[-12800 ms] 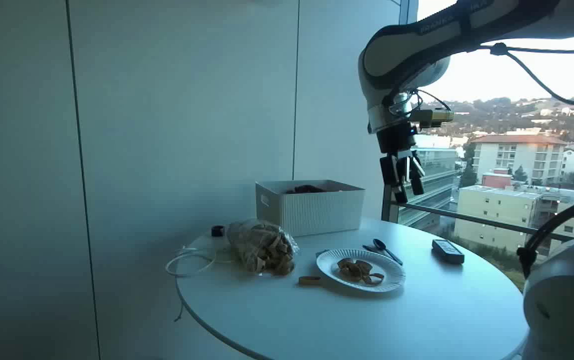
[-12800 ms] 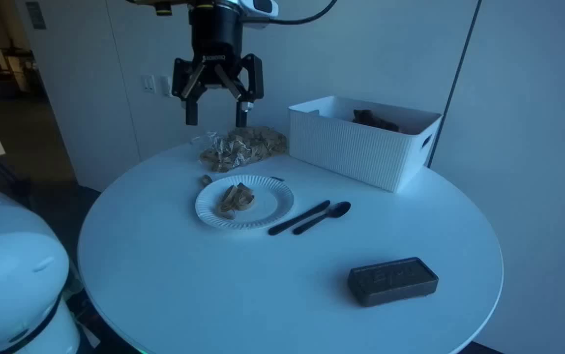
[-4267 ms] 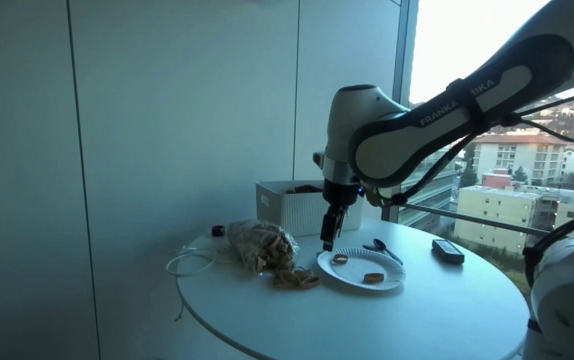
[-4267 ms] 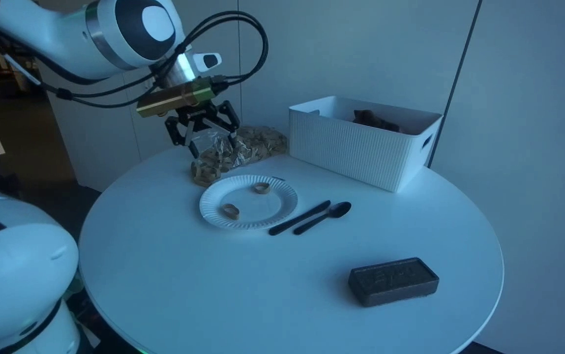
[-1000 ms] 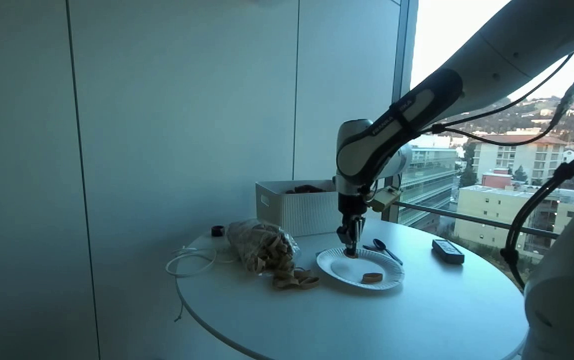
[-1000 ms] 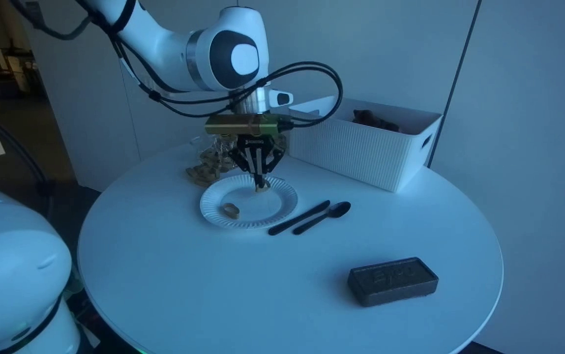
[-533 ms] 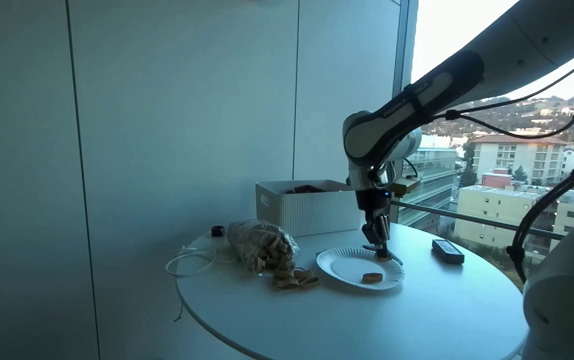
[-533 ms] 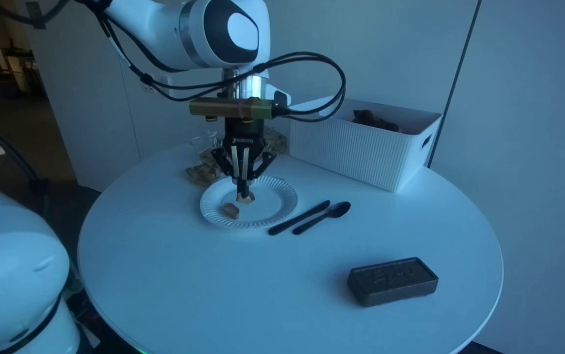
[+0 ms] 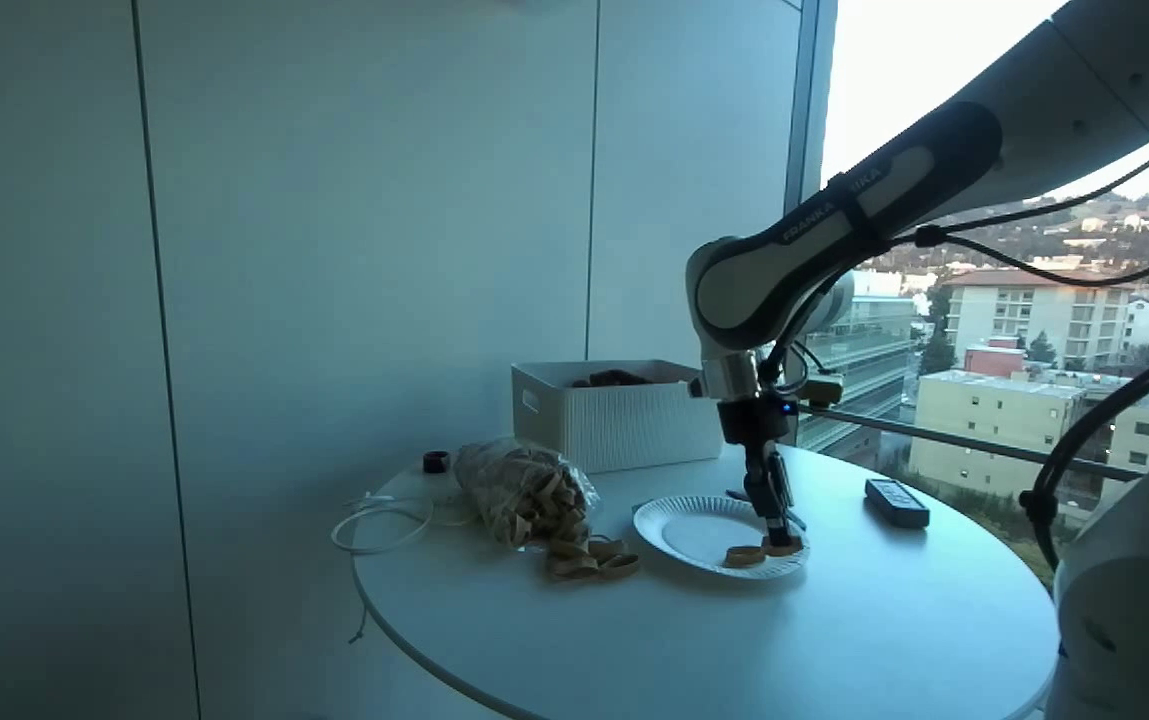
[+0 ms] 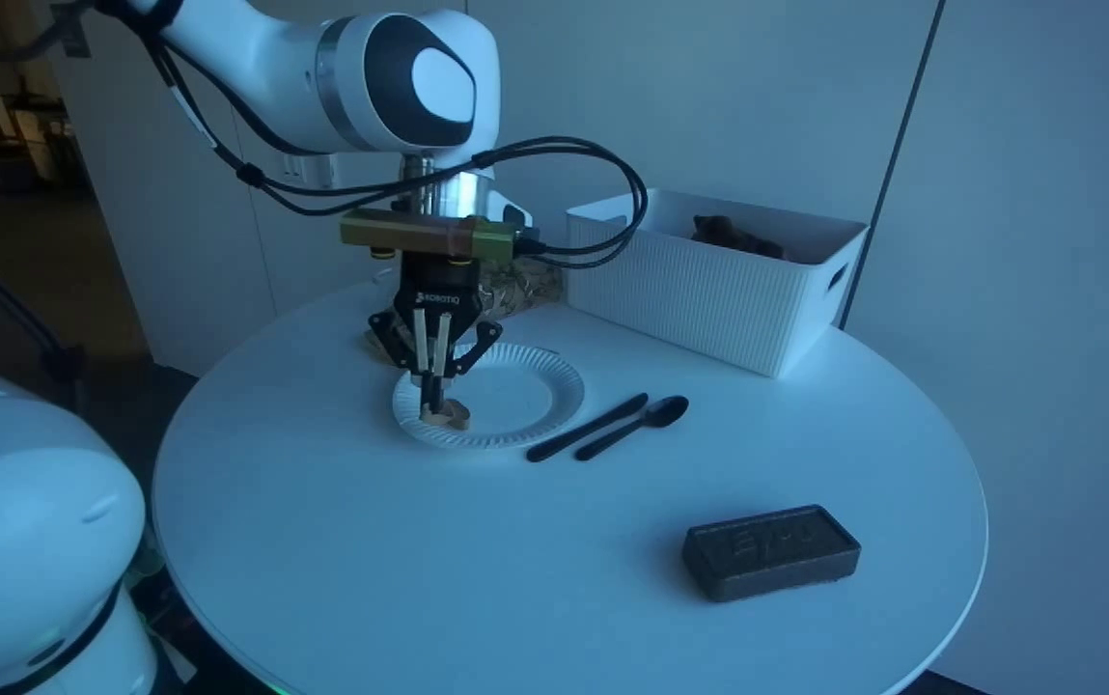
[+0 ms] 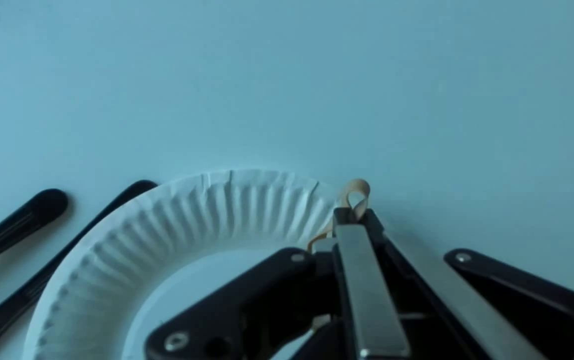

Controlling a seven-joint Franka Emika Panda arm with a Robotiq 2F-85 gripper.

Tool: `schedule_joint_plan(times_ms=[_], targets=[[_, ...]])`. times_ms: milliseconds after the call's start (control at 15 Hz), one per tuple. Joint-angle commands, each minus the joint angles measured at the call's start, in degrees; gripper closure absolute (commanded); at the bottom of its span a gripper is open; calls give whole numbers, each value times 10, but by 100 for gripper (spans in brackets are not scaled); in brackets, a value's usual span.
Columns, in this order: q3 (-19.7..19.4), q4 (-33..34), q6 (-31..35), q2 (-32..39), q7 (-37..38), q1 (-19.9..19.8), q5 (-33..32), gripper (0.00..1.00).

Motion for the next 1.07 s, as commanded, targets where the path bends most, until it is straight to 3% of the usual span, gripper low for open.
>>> schedule_joint_plan(times_ms=[0,267,400,1000], targets=[[-11,-24,24,-34,-28,11,13,91],[-13,-48,74,-50,-44,13,7,91],[-13,-59,90,-47,-43,12,5,65],[-22,-78,130,-65,-60,13,11,1]])
